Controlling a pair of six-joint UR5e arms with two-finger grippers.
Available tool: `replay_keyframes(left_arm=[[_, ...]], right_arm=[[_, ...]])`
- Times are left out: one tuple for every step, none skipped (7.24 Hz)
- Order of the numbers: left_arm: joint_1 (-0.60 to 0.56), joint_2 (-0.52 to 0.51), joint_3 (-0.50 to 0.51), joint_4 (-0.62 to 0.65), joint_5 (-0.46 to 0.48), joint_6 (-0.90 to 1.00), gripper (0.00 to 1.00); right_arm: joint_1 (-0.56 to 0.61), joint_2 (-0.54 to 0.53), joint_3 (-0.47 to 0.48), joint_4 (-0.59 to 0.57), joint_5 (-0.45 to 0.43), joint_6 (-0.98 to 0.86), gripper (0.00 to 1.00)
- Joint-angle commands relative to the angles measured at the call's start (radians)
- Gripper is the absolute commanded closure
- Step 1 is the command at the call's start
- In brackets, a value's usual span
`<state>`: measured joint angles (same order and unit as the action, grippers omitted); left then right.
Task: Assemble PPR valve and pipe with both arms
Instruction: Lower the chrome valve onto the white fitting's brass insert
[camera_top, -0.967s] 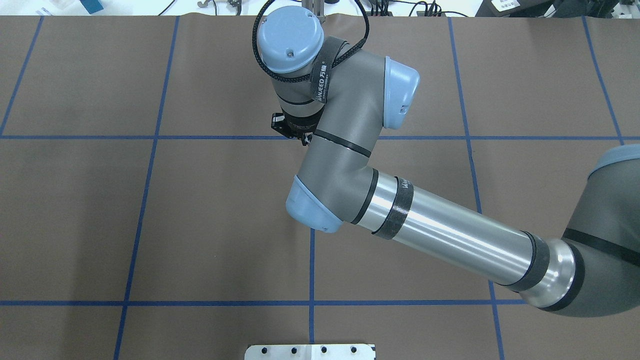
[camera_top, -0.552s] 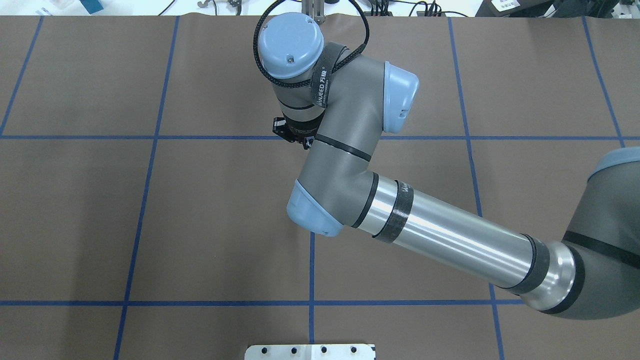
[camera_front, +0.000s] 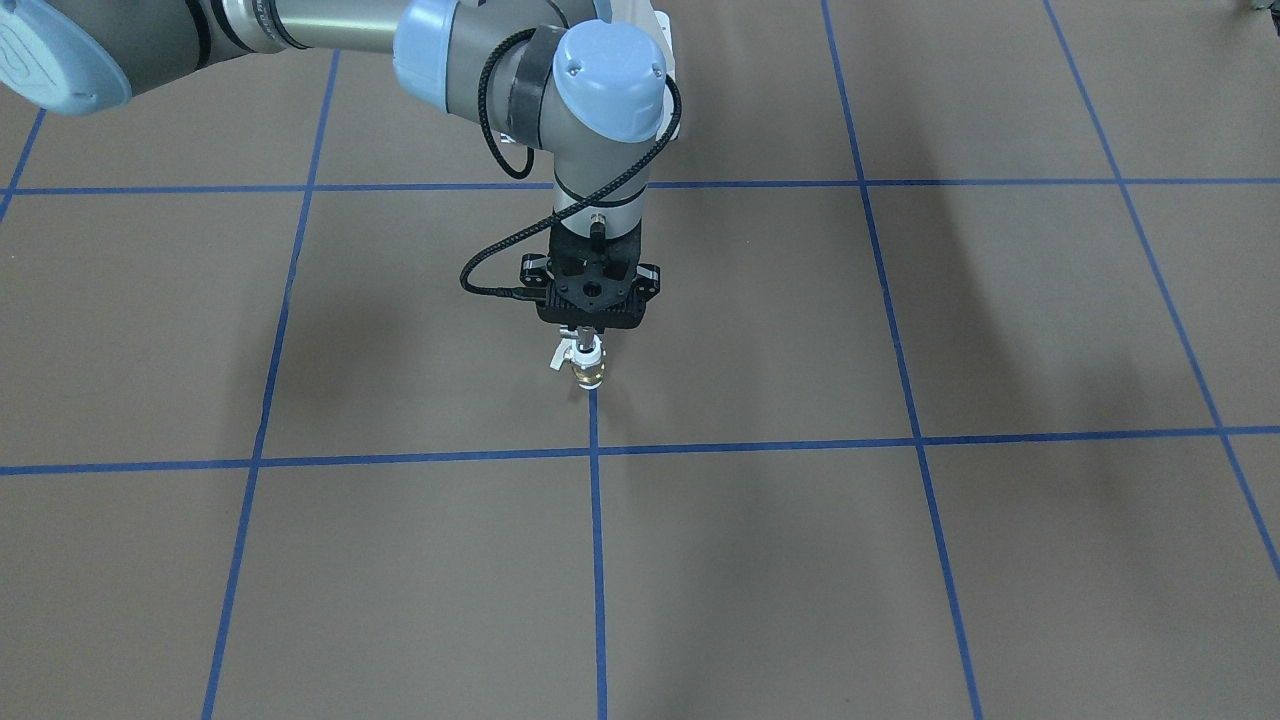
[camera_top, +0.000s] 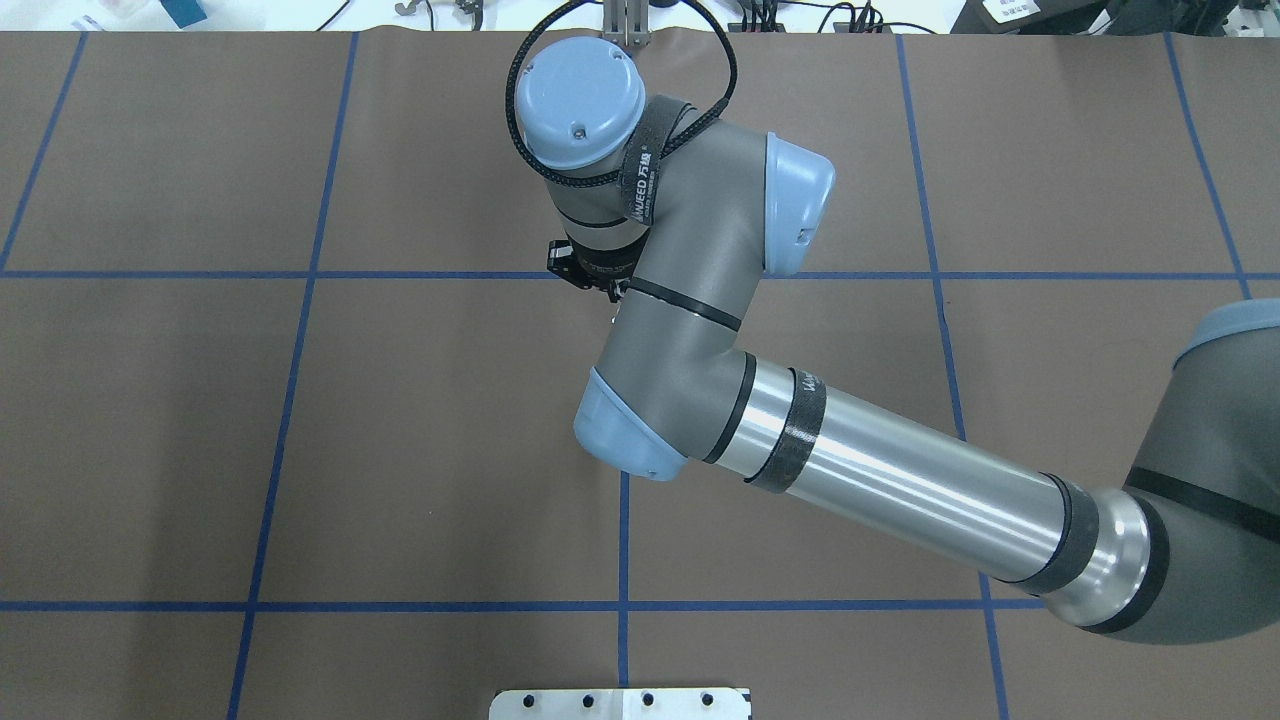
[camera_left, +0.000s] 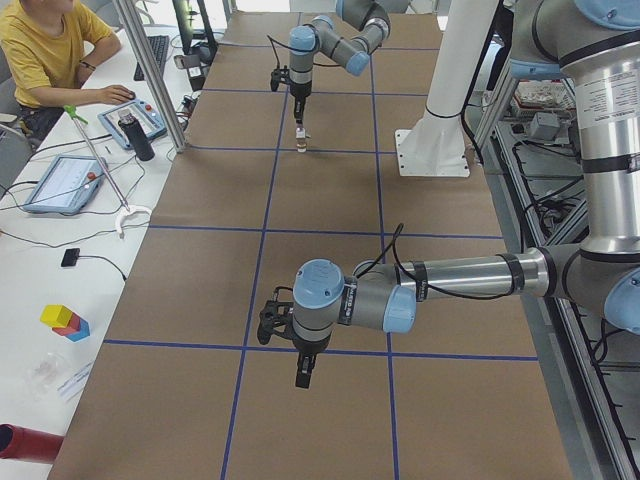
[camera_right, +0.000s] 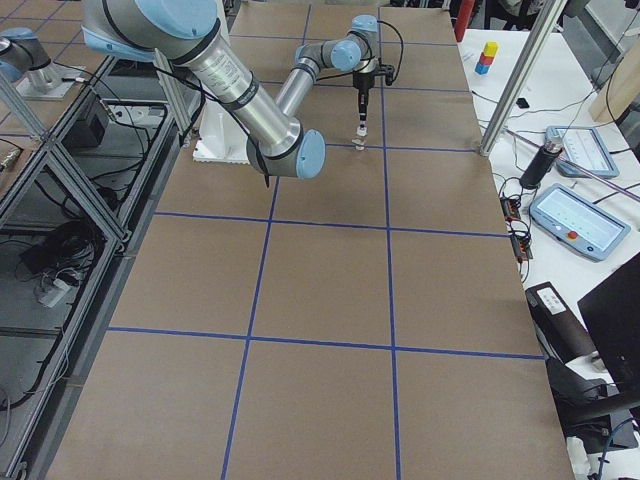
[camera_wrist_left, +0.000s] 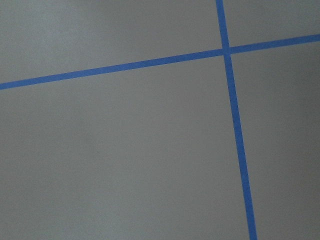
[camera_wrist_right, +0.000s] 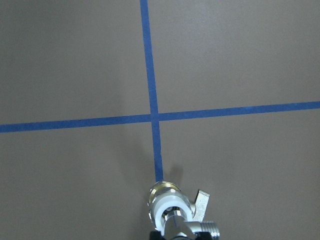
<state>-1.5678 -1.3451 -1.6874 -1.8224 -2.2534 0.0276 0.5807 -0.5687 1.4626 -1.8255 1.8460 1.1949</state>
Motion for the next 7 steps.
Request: replay_keyframes(left_arm=[[0.0, -0.002, 0.001, 0.002, 0.0, 0.0, 0.0], [0.002, -0.002, 0.002, 0.002, 0.0, 0.0, 0.0], [0.0, -0.002, 0.002, 0.002, 0.0, 0.0, 0.0], [0.0, 0.0, 0.003, 0.002, 0.0, 0.0, 0.0], [0.0, 0.0, 0.003, 0.002, 0.0, 0.0, 0.0], [0.0, 0.0, 0.003, 0.002, 0.0, 0.0, 0.0], [0.0, 0.0, 0.003, 0.002, 0.0, 0.002, 0.0]], right_arm=[[-0.007, 0.0, -0.001, 0.0, -0.004, 0.0, 1.0], [-0.012, 0.0, -0.001, 0.002, -0.011, 0.0, 1.0], [-0.013, 0.0, -0.001, 0.002, -0.014, 0.0, 1.0], [-0.016, -0.002, -0.001, 0.003, -0.014, 0.0, 1.0], [-0.019, -0.003, -0.001, 0.003, -0.016, 0.0, 1.0], [-0.019, -0.006, -0.001, 0.005, -0.016, -0.001, 1.0], [-0.019, -0.01, -0.001, 0.005, -0.016, -0.006, 1.0]])
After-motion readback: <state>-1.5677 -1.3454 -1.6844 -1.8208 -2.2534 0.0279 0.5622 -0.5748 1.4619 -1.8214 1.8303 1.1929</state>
